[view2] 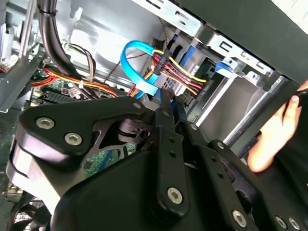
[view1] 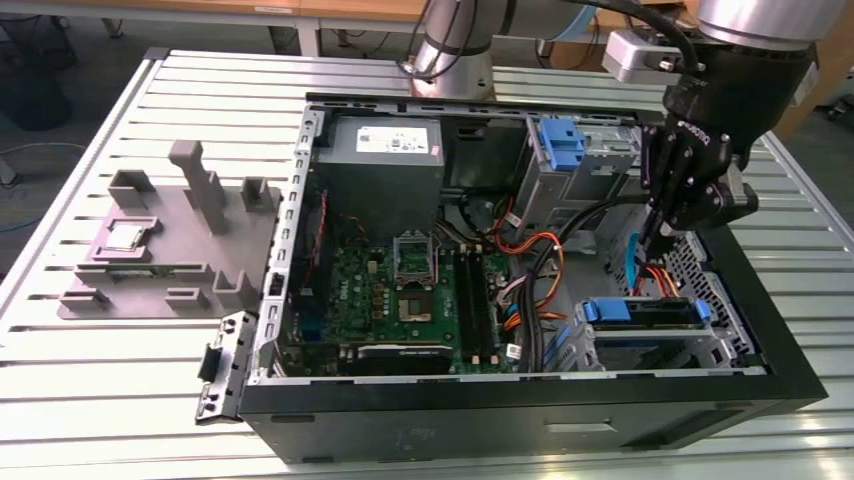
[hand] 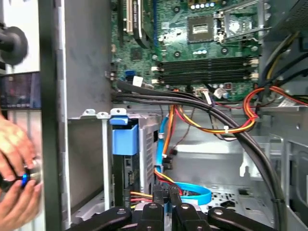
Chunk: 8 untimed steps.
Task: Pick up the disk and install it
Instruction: 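Insert the second disk wire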
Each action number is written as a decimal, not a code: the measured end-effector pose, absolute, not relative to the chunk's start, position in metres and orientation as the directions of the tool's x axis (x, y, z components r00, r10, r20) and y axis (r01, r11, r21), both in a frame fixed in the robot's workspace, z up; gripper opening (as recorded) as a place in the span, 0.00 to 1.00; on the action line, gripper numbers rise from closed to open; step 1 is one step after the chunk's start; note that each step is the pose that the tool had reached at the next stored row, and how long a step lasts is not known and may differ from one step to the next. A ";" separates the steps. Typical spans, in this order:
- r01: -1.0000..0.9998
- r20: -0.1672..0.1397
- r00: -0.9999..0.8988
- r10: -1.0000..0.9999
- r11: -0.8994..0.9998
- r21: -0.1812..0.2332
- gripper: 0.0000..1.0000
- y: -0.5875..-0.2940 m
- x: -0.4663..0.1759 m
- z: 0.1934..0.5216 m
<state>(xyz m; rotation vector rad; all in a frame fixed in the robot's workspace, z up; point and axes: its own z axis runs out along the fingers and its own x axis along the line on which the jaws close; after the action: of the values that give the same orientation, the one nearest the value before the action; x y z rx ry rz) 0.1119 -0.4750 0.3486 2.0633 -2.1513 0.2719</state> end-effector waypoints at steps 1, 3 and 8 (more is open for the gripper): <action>-0.999 0.229 -0.045 -0.972 0.039 -0.030 0.16 -0.477 0.111 0.349; -0.999 0.228 -0.045 -0.973 0.038 -0.038 0.16 -0.478 0.110 0.349; -0.997 0.223 -0.050 -0.973 0.037 -0.063 0.16 -0.480 0.105 0.348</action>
<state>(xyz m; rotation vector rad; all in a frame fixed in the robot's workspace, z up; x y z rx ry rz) 0.1051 -0.4804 0.3485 2.0795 -2.1724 0.3044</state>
